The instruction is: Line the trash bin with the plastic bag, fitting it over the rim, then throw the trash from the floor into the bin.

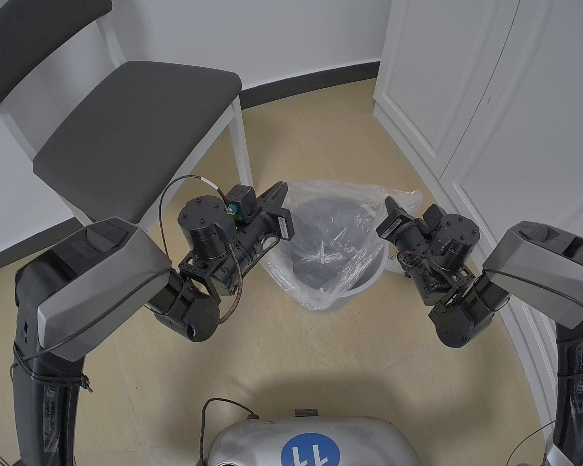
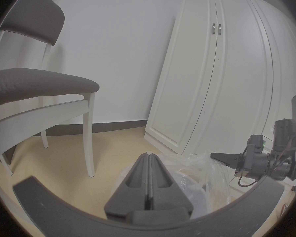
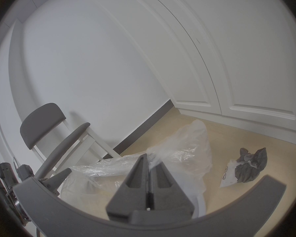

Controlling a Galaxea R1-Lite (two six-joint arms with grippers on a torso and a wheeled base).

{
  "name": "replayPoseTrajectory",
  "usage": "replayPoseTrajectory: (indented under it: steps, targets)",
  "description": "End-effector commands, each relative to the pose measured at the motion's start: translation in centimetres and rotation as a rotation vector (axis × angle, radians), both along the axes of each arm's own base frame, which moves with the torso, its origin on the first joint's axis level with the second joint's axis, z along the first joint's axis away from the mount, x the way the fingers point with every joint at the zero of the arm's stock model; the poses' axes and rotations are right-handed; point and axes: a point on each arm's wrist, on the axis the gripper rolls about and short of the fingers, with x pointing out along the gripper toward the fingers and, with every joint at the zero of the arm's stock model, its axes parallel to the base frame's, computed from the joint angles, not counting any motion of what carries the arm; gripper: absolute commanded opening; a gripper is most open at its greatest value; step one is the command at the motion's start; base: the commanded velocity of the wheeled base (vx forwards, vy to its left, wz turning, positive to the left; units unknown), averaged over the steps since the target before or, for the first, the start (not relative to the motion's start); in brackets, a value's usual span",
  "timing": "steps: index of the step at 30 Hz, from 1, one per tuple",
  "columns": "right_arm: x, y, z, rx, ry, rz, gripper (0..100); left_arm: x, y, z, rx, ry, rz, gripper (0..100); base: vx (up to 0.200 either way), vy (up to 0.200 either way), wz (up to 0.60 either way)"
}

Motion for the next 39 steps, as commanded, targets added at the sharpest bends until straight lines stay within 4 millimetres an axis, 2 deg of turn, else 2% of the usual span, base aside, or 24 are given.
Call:
replayPoseTrajectory:
  steps: [1,6,11,17,22,23,24,26,29,33,39]
  targets:
    - [0.6,0.5,-0.6,0.012,-0.016,0.010,0,-0.3,0.0,0.3,0.003,-0.001,-0.001,0,0.000,0.000,0.00]
    - [0.5,2.4,-0.6,0.029,-0.034,0.055,0,-1.3,0.8,0.5,0.060,0.015,0.011,0,0.000,0.000,0.00]
    - [1.5,2.0,-1.7,0.027,-0.029,0.040,0,-2.7,0.8,0.7,0.091,0.059,-0.004,0,0.000,0.000,0.00]
    - [2.8,-0.1,-2.7,0.010,-0.015,0.017,0,-3.2,0.0,-0.2,0.112,0.092,-0.027,0,0.000,0.000,0.00]
    - [2.7,-2.7,-1.3,-0.046,0.015,-0.031,0,-3.0,-0.2,-0.8,0.136,0.136,-0.028,0,0.000,0.000,0.00]
    - [2.7,-2.7,-1.3,-0.046,0.015,-0.031,0,-3.0,-0.2,-0.8,0.136,0.136,-0.028,0,0.000,0.000,0.00]
    - [1.9,-3.2,-0.1,-0.097,0.057,-0.043,0,-3.0,-0.2,-1.1,0.152,0.163,-0.027,0,0.000,0.000,0.00]
    - [0.7,-4.1,0.7,-0.151,0.110,-0.042,0,-3.0,-0.1,-1.3,0.174,0.202,-0.019,0,0.000,0.000,0.00]
    - [-0.9,-5.6,0.9,-0.246,0.162,-0.029,0,-3.1,-0.1,-1.6,0.203,0.252,-0.013,0,0.000,0.000,0.00]
    - [-2.4,-7.9,-0.3,-0.431,0.254,-0.038,0,-3.5,0.4,-1.3,0.266,0.304,0.024,0,0.000,0.000,0.00]
    - [-4.3,-9.2,-2.6,-0.631,0.339,-0.020,0,-3.7,0.6,-1.4,0.303,0.324,0.064,0,0.000,0.000,0.00]
